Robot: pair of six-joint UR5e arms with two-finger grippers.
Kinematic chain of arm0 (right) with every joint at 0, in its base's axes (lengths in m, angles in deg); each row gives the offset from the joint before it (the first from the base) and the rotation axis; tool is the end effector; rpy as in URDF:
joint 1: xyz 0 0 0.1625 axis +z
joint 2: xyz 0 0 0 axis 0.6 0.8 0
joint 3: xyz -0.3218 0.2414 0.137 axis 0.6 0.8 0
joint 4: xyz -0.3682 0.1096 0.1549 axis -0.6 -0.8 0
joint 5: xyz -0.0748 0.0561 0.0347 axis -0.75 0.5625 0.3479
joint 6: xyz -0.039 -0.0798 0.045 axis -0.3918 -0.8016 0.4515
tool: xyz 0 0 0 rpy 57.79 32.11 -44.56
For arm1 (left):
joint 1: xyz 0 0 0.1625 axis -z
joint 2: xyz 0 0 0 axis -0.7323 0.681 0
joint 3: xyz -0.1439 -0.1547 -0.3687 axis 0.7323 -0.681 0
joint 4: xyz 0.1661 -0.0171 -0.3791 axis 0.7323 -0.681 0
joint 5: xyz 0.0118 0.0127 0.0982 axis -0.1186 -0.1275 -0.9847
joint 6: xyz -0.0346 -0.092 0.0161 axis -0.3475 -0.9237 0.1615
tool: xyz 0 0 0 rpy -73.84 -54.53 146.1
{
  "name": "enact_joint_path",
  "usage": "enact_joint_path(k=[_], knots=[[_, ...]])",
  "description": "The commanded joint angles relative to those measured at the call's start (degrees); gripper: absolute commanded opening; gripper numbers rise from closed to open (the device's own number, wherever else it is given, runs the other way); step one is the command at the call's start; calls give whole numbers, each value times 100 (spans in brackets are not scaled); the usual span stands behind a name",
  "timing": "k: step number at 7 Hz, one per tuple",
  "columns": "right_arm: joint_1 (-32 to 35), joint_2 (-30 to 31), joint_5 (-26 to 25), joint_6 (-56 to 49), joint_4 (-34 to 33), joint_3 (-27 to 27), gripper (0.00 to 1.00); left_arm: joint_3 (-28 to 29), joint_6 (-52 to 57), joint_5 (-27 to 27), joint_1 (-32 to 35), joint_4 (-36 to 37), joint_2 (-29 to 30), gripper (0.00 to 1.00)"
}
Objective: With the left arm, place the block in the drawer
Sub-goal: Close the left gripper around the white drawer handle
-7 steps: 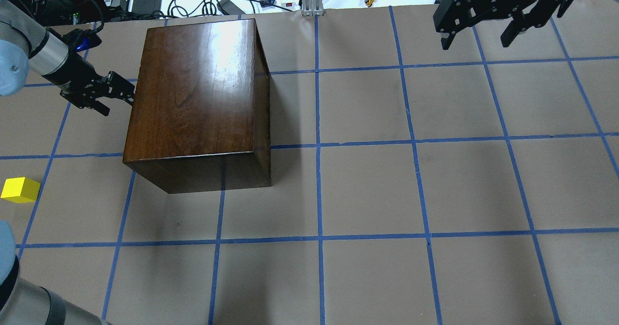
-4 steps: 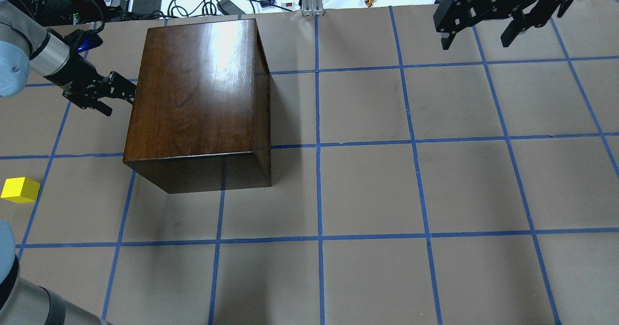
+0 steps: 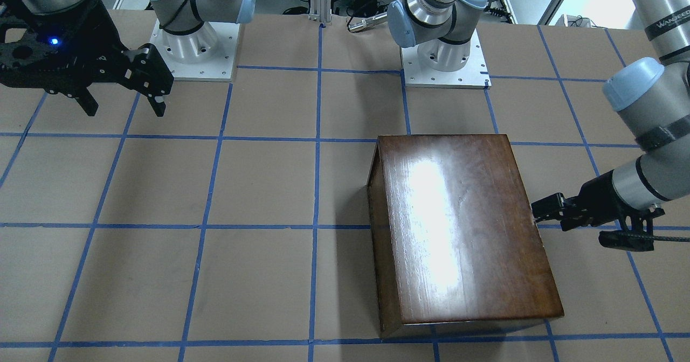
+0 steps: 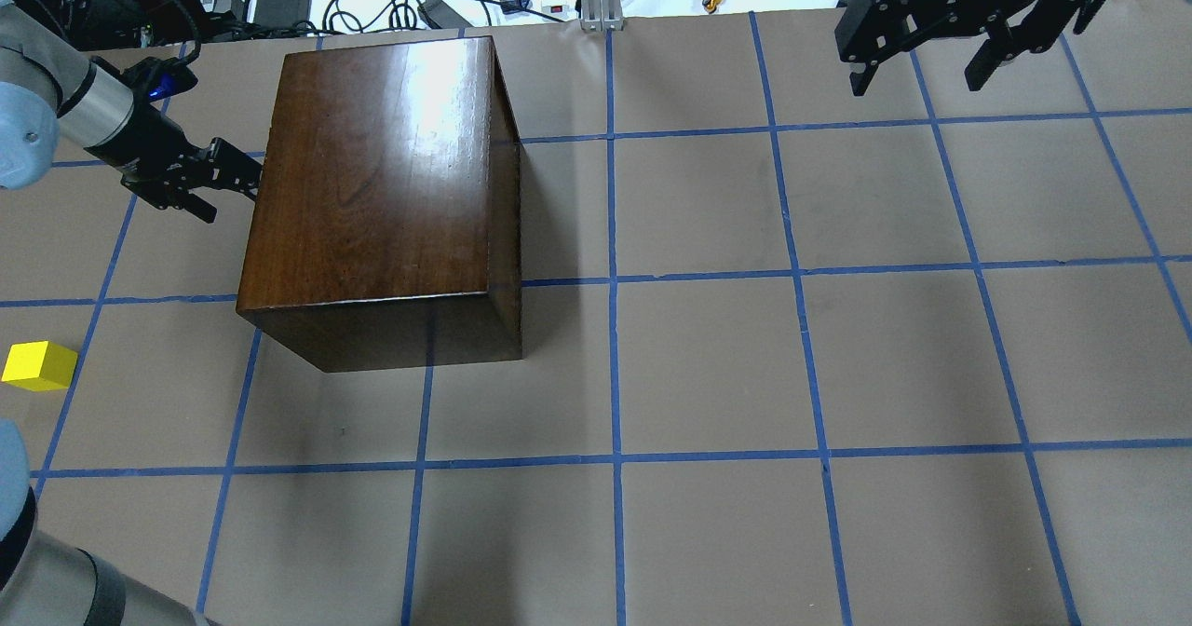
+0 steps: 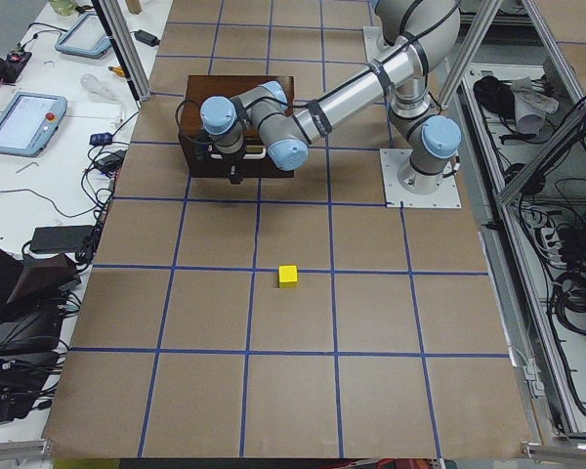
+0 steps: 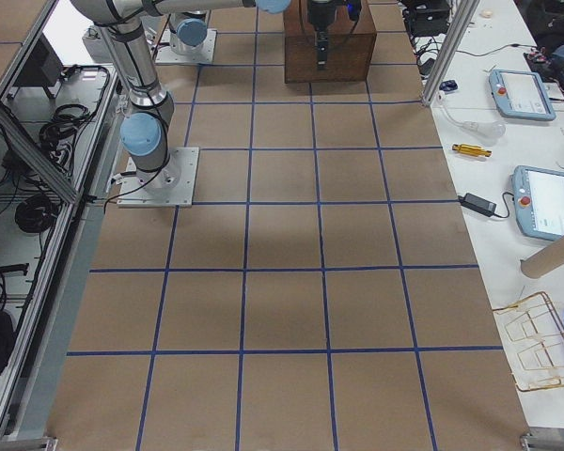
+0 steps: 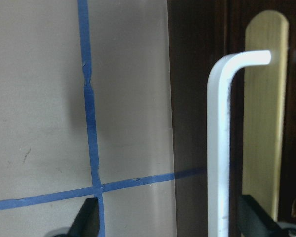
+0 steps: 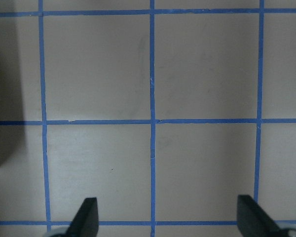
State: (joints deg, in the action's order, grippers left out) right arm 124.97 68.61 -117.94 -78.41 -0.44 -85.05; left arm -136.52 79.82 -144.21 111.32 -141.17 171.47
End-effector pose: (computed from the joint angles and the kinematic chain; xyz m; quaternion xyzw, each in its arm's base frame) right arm 0.1176 -0.5198 0.5419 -0.0014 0.9992 -0.0383 0.0061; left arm 0.1185 -0.6068 0.2930 -0.0097 -0.9896 -0.0168 0.1427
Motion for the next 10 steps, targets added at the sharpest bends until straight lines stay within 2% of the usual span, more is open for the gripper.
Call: enact_joint_path(k=[1, 9, 10], knots=[[6, -6, 2, 0, 0, 0, 100, -8, 13, 0, -17, 3, 16, 99], [6, -6, -6, 0, 0, 0, 100, 62, 268, -114, -35, 214, 104, 100], [6, -6, 2, 0, 0, 0, 100, 79, 276, -436, -105, 240, 104, 100]])
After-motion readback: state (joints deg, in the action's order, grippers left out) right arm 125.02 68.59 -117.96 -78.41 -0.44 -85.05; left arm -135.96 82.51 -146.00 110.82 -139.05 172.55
